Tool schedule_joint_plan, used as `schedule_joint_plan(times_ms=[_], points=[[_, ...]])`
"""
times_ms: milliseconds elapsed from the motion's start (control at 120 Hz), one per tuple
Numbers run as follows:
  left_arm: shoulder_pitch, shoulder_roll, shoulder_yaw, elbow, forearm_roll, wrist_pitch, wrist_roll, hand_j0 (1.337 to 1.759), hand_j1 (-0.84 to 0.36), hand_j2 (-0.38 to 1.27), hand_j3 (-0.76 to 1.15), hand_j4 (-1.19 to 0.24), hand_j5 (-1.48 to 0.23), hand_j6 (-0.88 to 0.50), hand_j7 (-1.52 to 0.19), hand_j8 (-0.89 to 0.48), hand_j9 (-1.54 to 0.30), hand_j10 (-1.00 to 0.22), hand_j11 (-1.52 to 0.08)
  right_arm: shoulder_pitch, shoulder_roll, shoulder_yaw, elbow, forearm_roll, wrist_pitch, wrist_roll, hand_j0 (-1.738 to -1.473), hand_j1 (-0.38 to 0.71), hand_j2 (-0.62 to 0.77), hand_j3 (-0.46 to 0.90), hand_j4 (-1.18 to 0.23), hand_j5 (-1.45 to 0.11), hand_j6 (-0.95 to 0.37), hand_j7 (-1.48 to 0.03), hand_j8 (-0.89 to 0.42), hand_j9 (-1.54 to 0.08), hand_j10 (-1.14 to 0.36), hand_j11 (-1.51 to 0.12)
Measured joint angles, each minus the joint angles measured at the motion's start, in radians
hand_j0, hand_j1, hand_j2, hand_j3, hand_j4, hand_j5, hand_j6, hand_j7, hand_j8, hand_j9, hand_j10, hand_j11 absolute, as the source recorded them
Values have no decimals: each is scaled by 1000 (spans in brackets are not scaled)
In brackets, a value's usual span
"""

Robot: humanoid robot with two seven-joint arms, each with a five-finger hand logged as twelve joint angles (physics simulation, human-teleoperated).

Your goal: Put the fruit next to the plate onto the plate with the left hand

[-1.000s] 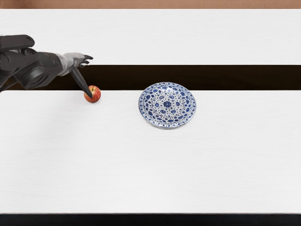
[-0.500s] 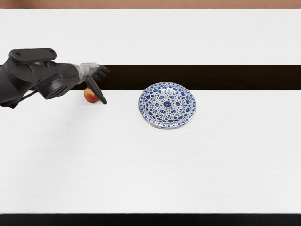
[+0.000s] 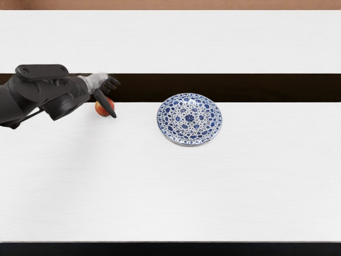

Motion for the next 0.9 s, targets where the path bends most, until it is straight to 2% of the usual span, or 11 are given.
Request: schedule_joint_plan(times_ms=[233, 417, 900], points=[[-3, 38, 9, -51, 4, 1, 0, 1658, 28, 55, 0, -269, -348, -269, -348, -269, -348, -269, -348, 0, 0, 0, 0, 0, 0, 0, -1658, -349, 0, 0, 0, 0, -1, 0, 0, 0, 0, 0], [-16, 68, 15, -56, 4, -1, 0, 1658, -45, 67, 0, -330, -428, -330, -428, -330, -428, -330, -428, 0, 0, 0, 0, 0, 0, 0, -1658, -349, 0, 0, 0, 0, 0, 0, 0, 0, 0, 0], [7, 54, 25, -48, 5, -4, 0, 1658, -208, 94, 0, -465, -604, -465, -604, -465, -604, -460, -599, 0, 0, 0, 0, 0, 0, 0, -1658, -349, 0, 0, 0, 0, -1, 0, 0, 0, 0, 0]])
